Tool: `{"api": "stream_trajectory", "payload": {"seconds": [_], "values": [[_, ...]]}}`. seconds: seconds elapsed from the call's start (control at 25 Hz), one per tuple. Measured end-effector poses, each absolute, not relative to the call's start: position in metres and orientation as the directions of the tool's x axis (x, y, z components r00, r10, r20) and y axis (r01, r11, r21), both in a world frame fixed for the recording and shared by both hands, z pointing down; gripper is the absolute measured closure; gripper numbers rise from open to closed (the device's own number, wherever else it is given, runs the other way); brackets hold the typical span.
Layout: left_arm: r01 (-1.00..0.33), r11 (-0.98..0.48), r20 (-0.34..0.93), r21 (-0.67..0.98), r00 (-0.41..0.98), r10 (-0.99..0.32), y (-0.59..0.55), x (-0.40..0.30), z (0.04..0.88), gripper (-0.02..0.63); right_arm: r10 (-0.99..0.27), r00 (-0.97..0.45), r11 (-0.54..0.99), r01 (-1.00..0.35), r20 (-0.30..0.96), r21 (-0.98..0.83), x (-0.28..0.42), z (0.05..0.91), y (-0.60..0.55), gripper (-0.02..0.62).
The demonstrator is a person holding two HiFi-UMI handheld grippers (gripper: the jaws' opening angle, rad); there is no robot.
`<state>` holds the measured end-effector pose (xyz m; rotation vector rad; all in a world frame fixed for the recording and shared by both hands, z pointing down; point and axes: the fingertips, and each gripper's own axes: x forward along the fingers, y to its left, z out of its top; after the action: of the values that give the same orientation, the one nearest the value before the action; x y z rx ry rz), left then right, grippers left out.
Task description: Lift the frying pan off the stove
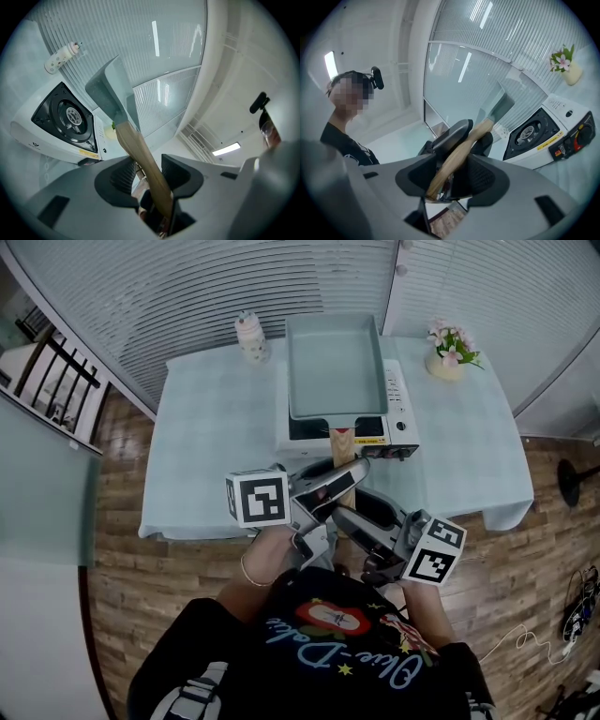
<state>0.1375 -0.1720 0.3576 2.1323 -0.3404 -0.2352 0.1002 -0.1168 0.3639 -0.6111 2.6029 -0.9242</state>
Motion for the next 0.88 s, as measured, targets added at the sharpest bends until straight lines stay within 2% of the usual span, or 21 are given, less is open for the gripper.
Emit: {"api": "stream_trajectory", "payload": {"seconds": [0.88], "values": [[-0.157, -0.527, -0.032, 0.835, 0.943, -0.332, -0.1668, 0.1383, 0.3531, 0.449, -0.488, -0.858, 0.711, -0.283, -0.161, -0.644, 0.1010, 0.3576, -0.1116, 0.391]]}}
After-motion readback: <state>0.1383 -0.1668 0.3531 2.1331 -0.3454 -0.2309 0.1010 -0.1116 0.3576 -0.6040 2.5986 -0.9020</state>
